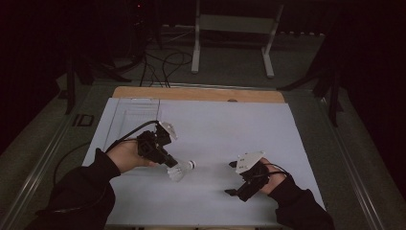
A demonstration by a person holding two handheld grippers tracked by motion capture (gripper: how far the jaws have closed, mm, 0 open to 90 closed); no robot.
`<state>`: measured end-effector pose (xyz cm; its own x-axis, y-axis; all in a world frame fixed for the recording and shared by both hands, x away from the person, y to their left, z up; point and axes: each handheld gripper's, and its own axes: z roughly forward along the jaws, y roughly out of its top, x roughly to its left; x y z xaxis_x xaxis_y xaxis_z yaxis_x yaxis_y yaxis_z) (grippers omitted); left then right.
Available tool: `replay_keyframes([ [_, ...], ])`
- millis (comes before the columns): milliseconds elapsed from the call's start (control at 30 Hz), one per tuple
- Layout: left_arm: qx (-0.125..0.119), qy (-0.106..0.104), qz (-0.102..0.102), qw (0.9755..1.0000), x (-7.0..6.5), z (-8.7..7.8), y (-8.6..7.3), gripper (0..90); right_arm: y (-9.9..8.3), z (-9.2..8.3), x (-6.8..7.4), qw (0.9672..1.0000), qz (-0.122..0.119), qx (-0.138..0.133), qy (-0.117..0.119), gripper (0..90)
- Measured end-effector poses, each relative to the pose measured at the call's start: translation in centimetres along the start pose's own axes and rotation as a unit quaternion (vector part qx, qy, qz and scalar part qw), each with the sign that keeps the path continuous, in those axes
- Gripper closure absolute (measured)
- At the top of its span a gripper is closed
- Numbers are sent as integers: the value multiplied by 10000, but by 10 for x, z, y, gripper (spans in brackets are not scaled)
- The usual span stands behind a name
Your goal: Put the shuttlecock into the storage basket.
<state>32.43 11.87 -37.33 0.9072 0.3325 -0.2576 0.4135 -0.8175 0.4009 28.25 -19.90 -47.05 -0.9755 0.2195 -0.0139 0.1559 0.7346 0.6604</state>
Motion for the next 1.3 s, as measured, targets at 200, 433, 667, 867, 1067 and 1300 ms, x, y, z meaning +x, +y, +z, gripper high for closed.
replay_keyframes([
  [200,-113,196,-140,9996,9,-15,-7,900,-15,-8,-3,9995,233,-157,-119,94],
  [433,-349,398,-402,9978,19,-34,-15,900,-33,-12,-5,9981,512,-214,-274,94],
  [667,-462,593,-559,9956,28,-51,-22,900,-47,-19,-6,9960,709,-348,-425,94],
  [867,-556,799,-687,9929,38,-71,-27,900,-58,-25,-5,9943,827,-410,-534,94],
  [1067,-589,1064,-847,9890,46,-85,-31,900,-69,-26,-3,9928,952,-434,-590,94],
  [1300,-627,1398,-1094,9821,57,-90,-39,900,-77,-26,1,9906,1058,-573,-643,94],
])
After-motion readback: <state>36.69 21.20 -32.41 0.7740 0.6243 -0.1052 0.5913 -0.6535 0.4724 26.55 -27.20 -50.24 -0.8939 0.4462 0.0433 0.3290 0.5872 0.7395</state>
